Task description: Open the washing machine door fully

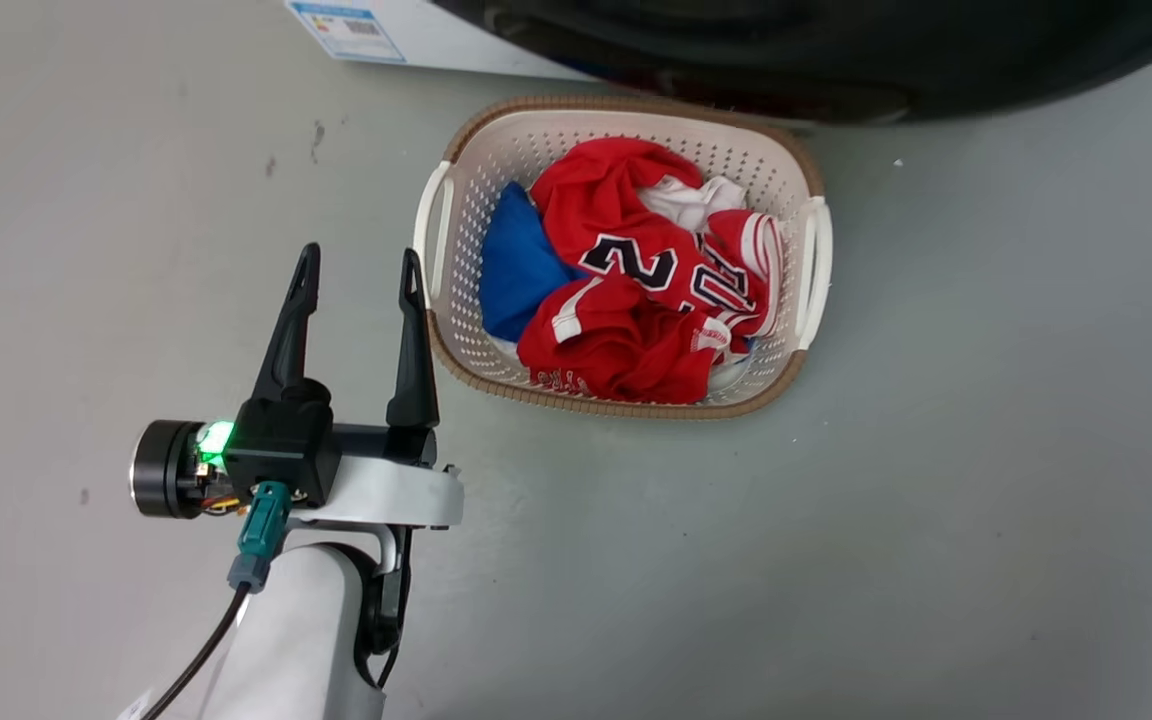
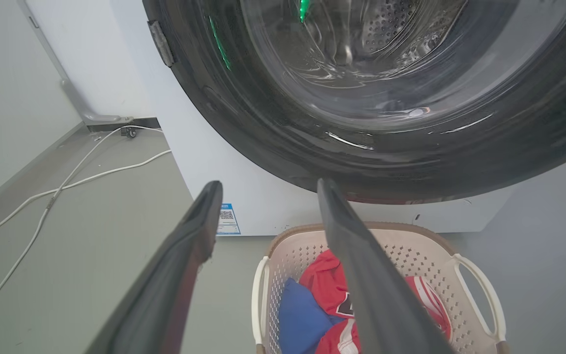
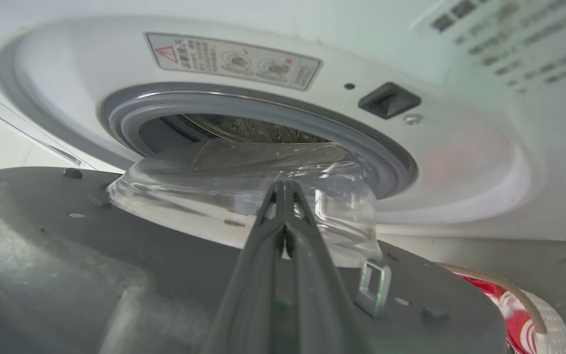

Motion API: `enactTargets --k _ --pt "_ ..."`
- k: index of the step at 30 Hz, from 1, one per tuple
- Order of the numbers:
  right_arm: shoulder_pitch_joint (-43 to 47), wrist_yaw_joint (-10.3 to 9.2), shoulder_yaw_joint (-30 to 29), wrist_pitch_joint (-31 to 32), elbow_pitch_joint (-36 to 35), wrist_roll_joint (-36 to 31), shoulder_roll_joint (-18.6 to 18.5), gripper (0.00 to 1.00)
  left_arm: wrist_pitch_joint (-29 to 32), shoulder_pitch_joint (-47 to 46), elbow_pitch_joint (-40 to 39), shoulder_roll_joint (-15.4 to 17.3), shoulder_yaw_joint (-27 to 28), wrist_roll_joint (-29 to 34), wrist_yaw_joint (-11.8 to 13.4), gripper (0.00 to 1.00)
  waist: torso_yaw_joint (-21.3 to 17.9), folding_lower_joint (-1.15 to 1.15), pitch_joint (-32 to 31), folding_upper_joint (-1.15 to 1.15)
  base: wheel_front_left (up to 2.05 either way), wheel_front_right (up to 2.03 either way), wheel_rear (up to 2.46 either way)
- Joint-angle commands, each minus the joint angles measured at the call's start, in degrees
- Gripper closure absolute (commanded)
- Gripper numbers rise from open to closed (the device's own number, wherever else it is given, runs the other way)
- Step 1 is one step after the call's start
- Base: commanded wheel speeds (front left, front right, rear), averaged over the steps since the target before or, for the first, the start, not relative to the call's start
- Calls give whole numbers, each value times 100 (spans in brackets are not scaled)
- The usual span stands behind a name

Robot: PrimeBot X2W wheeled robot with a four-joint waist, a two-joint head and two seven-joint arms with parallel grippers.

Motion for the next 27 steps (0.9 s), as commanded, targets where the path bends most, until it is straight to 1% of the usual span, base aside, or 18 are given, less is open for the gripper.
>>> enactTargets --k 1,4,12,27 --pt "134 16 47 55 -62 47 74 100 -16 41 -6 -10 9 20 -16 0 -82 0 -94 0 0 0 0" --pt "359 16 108 189 -215 68 83 100 -16 109 2 -9 56 67 -49 0 -163 0 -194 0 0 0 0" --pt "968 16 310 494 -764 178 247 100 -16 221 47 -8 143 155 -103 0 -318 0 -451 0 0 0 0" --pt "2645 16 916 1101 -2071 361 410 100 -16 633 104 -6 252 212 -129 0 -330 0 -1151 0 0 0 0"
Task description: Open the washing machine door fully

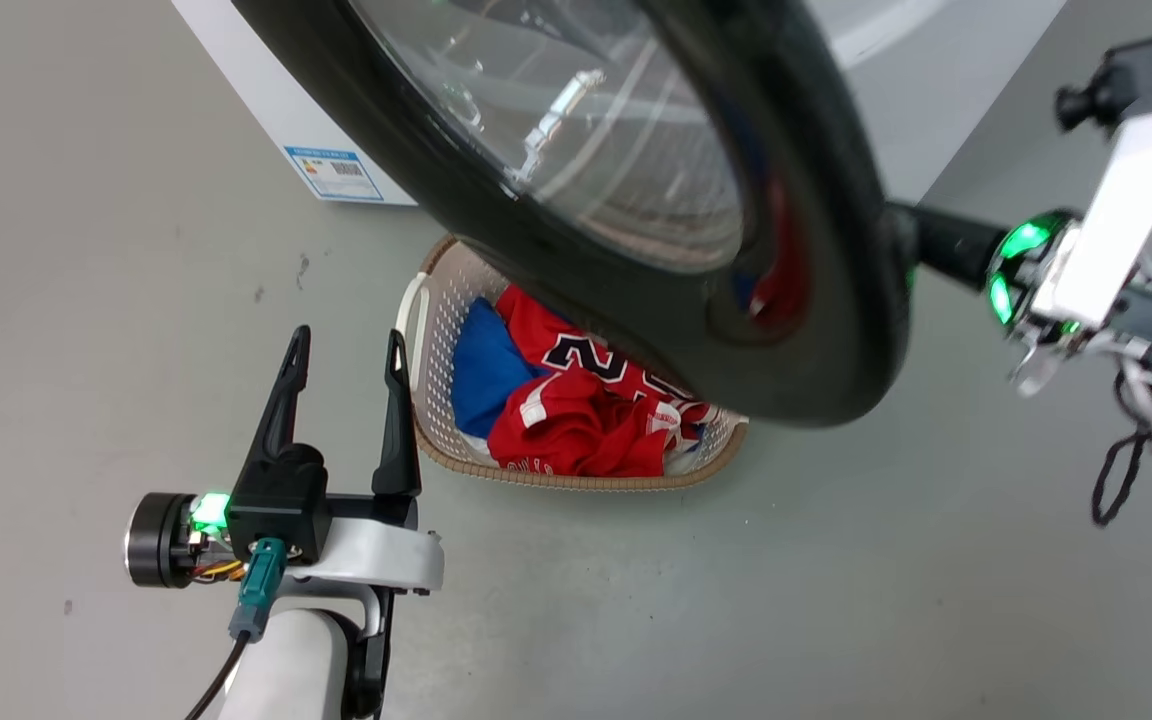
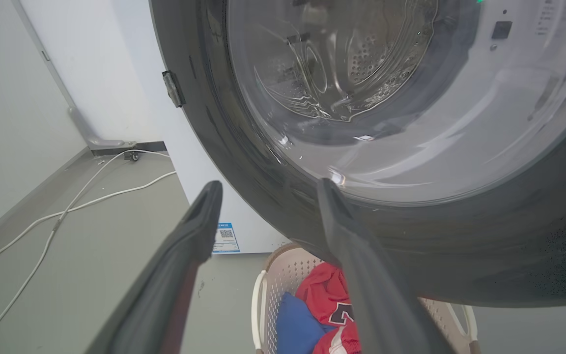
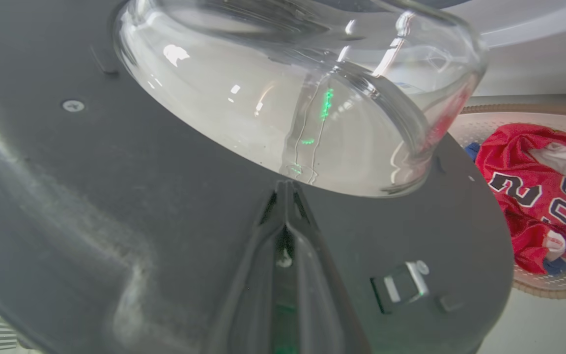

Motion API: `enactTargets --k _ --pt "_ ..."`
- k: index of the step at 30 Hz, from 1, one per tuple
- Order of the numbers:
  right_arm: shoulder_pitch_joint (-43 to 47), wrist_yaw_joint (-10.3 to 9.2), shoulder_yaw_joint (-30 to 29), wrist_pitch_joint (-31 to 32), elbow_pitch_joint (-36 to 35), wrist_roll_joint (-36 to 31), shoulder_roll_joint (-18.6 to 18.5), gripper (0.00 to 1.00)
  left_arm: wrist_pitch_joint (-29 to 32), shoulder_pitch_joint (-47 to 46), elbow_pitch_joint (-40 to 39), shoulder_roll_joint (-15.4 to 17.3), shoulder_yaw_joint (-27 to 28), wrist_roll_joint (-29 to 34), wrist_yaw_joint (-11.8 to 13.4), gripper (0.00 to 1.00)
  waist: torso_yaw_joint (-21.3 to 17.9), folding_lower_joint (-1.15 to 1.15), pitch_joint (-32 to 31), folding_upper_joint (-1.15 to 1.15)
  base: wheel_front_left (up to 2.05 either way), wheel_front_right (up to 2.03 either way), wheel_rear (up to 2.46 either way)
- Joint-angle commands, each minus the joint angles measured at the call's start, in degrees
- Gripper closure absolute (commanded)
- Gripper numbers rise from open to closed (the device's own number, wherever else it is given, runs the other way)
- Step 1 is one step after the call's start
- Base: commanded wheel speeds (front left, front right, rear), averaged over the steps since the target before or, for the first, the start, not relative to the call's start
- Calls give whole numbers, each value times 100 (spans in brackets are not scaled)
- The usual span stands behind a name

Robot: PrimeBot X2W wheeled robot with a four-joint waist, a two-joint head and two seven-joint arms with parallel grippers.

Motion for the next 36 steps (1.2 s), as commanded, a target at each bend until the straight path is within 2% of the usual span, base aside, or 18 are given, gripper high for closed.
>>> enactTargets --k 1,9,25,36 --pt "316 14 97 58 -167 53 74 100 -15 94 7 -2 28 10 -21 0 9 0 -141 0 0 0 0" --pt "1062 15 378 174 -689 197 268 100 -15 326 44 28 66 42 8 0 67 0 -542 0 0 0 0" --pt "1986 15 908 276 -982 329 694 100 -15 799 129 37 47 42 38 0 194 0 -1236 0 0 0 0" --pt "2774 15 798 -109 -956 432 925 100 -15 1196 225 64 68 37 68 0 190 0 -1827 0 0 0 0"
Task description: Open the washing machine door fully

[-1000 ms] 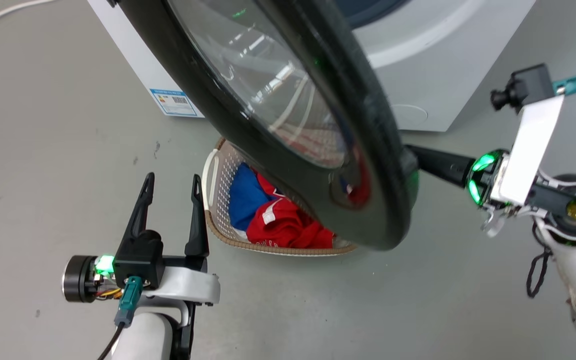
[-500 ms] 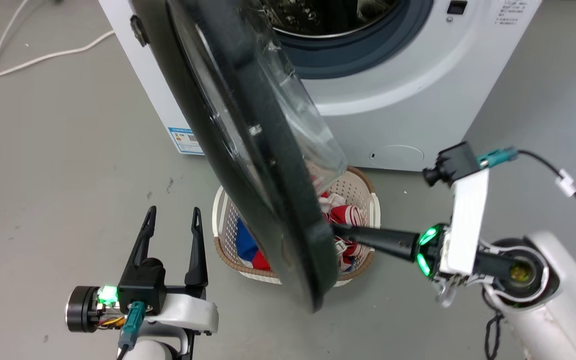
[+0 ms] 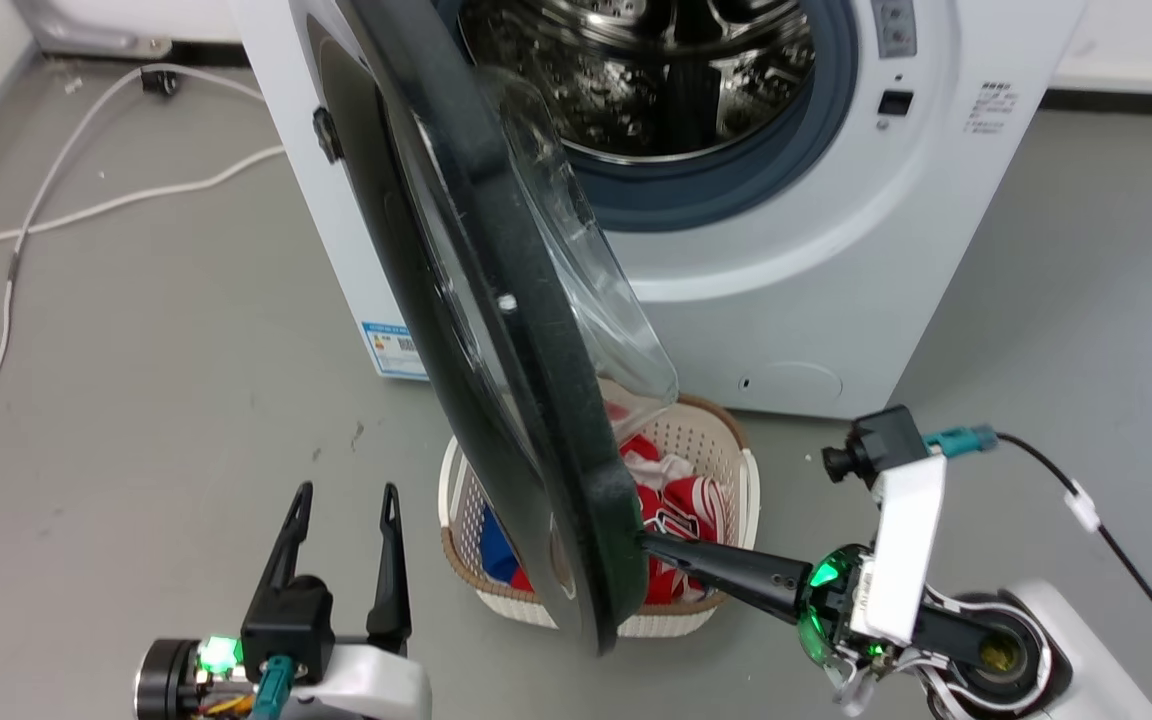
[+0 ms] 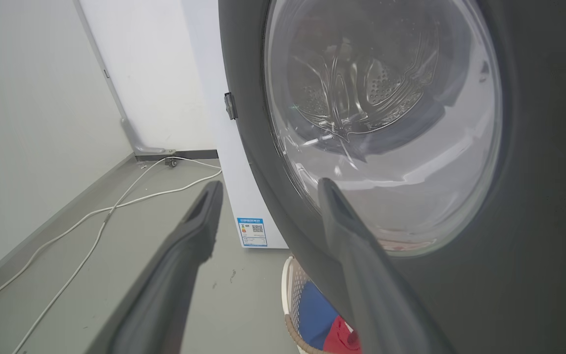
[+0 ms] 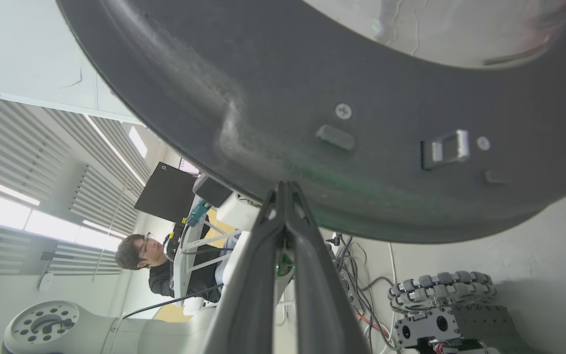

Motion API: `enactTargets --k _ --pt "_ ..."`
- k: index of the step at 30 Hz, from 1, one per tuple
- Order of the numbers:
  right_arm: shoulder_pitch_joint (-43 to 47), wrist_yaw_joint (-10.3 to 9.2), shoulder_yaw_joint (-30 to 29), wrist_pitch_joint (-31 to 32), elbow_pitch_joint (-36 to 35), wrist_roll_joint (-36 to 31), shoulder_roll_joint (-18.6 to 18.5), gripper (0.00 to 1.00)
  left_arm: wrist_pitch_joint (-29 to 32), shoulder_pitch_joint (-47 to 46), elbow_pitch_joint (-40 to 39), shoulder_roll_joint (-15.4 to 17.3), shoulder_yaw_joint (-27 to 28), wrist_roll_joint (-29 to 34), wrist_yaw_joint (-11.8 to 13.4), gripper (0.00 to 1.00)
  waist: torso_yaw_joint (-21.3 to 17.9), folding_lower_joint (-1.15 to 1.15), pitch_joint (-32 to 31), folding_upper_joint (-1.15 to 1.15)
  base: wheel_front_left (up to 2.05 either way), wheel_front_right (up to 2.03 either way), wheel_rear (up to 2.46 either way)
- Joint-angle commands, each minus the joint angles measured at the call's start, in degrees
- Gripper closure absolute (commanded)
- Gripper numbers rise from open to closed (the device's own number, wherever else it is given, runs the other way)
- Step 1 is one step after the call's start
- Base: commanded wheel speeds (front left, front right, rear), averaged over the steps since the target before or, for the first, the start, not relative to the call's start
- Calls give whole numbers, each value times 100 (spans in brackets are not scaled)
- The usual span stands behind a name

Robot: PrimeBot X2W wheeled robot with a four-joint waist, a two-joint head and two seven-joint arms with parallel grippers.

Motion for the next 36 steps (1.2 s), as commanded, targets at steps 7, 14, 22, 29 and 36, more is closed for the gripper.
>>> enactTargets --k 7,14,22,29,36 --pt "755 16 -917 -1174 -476 -30 263 100 -16 381 -6 51 25 6 21 0 -55 1 -485 0 0 0 0" --pt "1343 16 -1756 -2511 -1197 -573 462 56 -16 459 -64 64 56 2 34 0 -145 1 -544 0 0 0 0" --pt "1752 17 -2484 -4648 -1377 -2077 439 0 -15 513 -80 60 63 0 39 0 -197 1 -583 0 0 0 0" --pt "1922 16 -2423 -5820 -1286 -4899 306 0 -16 538 -101 66 84 -10 29 0 -263 1 -605 0 0 0 0" --pt "2127 8 -2774 -5821 -1673 -8031 757 0 -16 485 -119 65 80 9 21 0 -278 1 -567 0 0 0 0"
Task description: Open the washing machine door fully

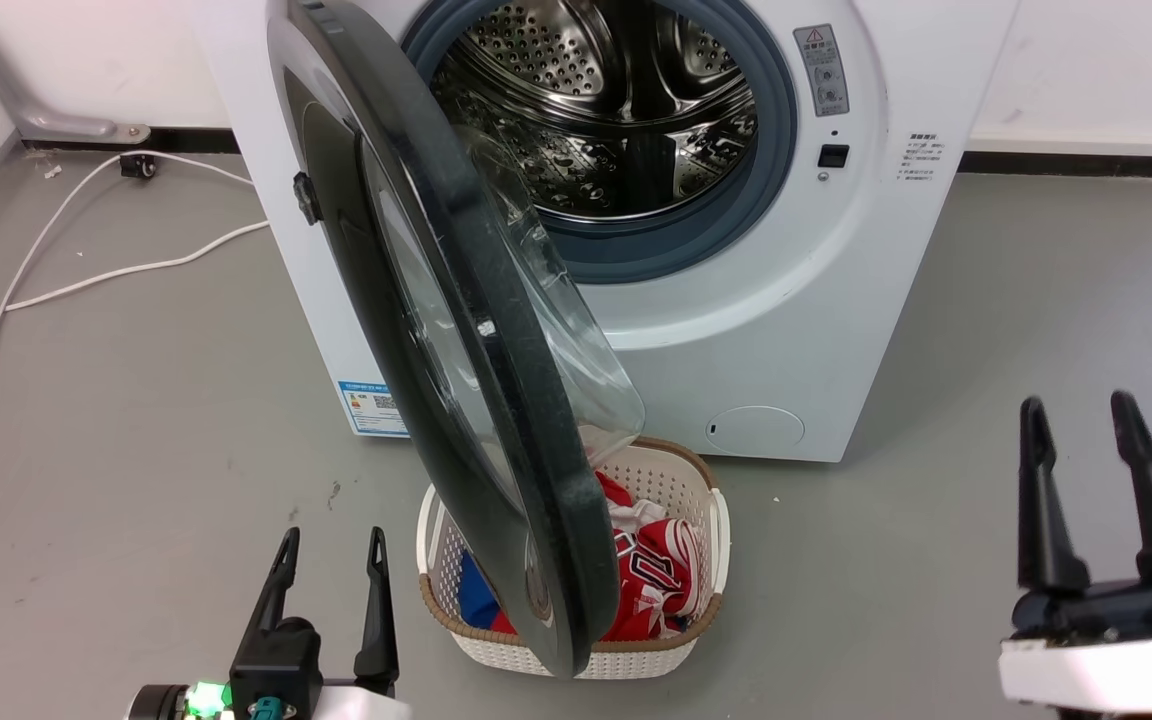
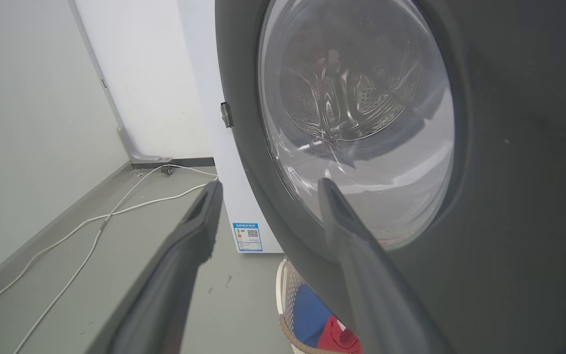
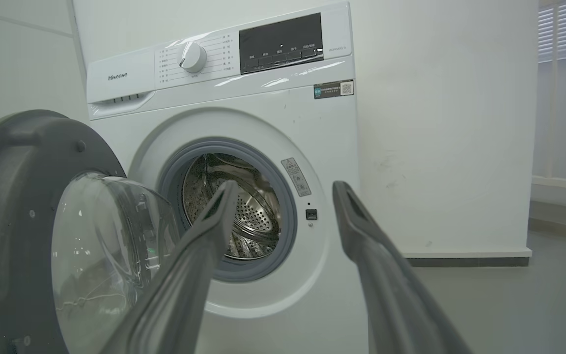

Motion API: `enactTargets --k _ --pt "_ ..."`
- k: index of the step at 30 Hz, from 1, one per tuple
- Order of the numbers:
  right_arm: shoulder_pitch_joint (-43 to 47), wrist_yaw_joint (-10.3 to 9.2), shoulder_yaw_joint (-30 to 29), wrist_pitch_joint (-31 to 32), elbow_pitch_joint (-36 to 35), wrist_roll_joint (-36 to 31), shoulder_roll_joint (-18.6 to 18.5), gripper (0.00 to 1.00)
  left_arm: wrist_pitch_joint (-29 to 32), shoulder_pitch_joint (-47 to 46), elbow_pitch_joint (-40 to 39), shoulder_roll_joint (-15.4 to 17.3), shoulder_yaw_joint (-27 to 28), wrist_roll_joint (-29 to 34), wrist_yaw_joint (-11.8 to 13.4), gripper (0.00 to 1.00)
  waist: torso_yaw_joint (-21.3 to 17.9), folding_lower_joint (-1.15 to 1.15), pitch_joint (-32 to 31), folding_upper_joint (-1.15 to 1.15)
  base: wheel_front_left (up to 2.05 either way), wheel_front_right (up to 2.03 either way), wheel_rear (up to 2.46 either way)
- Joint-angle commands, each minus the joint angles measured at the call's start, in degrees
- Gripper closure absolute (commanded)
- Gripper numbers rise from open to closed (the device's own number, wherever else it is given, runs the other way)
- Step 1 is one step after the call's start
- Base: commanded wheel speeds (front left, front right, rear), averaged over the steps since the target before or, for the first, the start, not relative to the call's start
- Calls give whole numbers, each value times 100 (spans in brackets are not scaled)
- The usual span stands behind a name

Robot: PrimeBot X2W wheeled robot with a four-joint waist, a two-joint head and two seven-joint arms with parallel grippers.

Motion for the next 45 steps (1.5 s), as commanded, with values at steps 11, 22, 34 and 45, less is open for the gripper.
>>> enactTargets --k 11,22,34,45 --pt "519 -2 -124 -11 578 -1225 375 0 -16 -21 -19 30 -18 36 -8 0 24 0 -10 0 0 0 0" --pt "722 -2 -148 -11 821 -679 385 0 -16 23 -70 27 -3 12 14 0 40 0 -38 0 0 0 0" --pt "771 -2 -38 -12 847 -596 386 0 -16 91 -90 5 80 -85 41 0 5 0 -77 0 0 0 0" --pt "724 -2 -22 -12 868 -616 386 0 -15 -366 -445 83 348 -39 52 100 28 0 -82 0 0 0 0"
